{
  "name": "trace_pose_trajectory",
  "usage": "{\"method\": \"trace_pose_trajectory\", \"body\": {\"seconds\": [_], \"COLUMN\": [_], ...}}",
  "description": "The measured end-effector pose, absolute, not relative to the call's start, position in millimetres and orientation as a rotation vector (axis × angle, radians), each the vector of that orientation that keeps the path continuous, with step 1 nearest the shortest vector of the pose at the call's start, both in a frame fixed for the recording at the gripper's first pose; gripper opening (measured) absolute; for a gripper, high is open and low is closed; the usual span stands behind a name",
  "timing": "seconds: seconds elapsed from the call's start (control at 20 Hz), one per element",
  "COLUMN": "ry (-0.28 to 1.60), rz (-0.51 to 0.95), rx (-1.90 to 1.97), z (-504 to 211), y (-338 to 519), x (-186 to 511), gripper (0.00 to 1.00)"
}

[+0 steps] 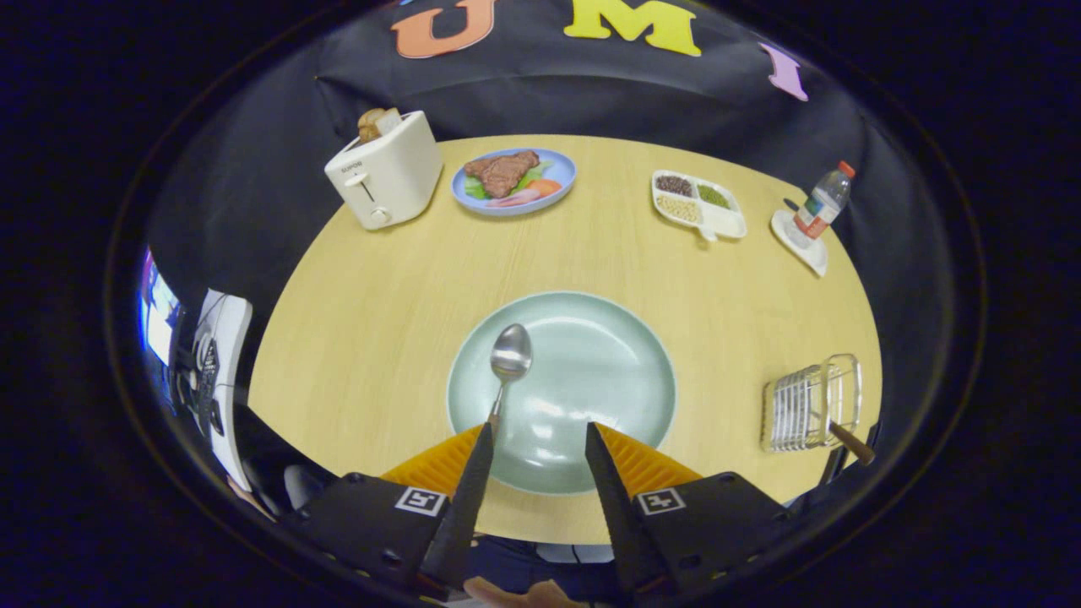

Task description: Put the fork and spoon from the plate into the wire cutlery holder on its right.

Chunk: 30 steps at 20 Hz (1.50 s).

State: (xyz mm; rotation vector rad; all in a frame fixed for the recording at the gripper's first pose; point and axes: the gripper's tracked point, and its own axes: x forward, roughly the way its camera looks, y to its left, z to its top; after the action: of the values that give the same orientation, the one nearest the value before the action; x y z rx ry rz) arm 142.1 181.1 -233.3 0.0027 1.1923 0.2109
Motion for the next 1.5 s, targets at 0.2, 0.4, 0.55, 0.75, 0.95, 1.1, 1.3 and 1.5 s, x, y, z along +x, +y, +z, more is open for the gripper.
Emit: {"method": "trace_pose_trajectory", "body": {"seconds": [0.2,0.4,0.55,0.75,0.95,1.1,1.3,1.5], "ry": [1.255,1.294,1.328,1.358,1.360,1.373,1.365,1.322], "rz": [0.191,0.193,0.165,0.134,0.121,0.162,0.180,0.203], "rx": [0.016,0.013,0.030,0.046,-0.056,-0.083,-0.059,-0.034], "z": [-257.4,-271.4,-283.4,-293.4,-299.2,-302.2,-302.2,-291.9], "y": [194.7,207.6,211.4,211.8,205.3,210.3,206.1,199.3], "x": [144.4,141.3,140.7,139.2,136.5,129.4,129.1,129.2], "gripper": [0.81,0.80,0.80,0.76,0.43,0.14,0.03,0.01]}}
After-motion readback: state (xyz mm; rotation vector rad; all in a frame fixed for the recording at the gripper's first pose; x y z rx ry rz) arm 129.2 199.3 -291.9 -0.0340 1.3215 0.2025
